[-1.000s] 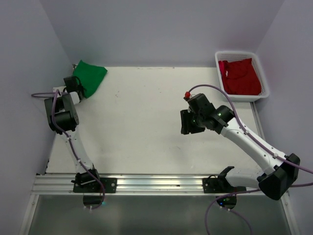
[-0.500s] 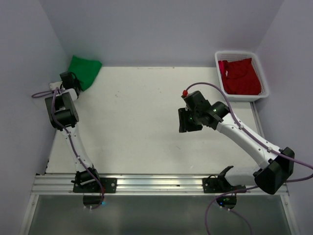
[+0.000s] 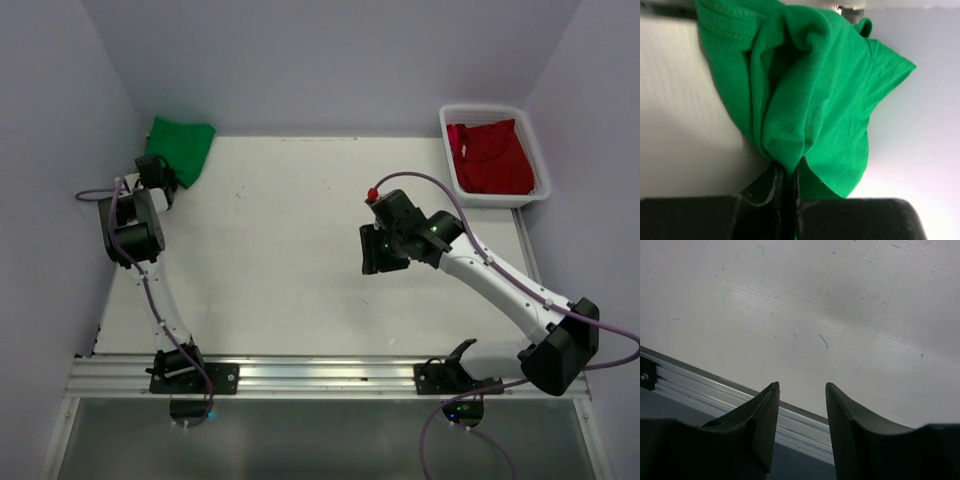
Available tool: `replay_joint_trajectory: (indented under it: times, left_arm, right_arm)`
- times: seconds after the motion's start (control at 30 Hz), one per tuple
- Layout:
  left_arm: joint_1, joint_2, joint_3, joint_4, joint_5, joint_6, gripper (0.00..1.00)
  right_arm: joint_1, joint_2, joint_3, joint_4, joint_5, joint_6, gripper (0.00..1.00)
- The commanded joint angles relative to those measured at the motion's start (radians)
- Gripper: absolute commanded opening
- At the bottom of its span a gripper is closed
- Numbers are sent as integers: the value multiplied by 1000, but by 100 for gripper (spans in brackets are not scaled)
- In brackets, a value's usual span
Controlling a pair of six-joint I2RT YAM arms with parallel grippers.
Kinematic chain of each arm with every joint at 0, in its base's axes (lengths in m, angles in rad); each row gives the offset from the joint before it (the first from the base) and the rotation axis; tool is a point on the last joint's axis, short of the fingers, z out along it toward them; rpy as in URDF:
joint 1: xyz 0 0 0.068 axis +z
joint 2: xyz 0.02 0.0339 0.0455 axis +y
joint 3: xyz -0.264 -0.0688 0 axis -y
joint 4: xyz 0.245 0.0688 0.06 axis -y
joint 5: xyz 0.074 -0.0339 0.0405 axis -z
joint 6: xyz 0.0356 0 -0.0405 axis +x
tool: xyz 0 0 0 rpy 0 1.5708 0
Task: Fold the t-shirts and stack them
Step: Put the neatly folded tshirt into the corner of the board with the left arm
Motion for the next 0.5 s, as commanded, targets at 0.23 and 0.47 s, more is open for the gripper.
replay_joint_trajectory:
  times: [0.23,0.47]
  left_arm:
    - [-32,-60,42,14,-12,24,34]
    - [-50,-325,-103,13,-75,96,75]
  right_arm:
    - [2,-111,-92,46,-4,13,47]
    - [3,-75,-113,93,-4,-1,47]
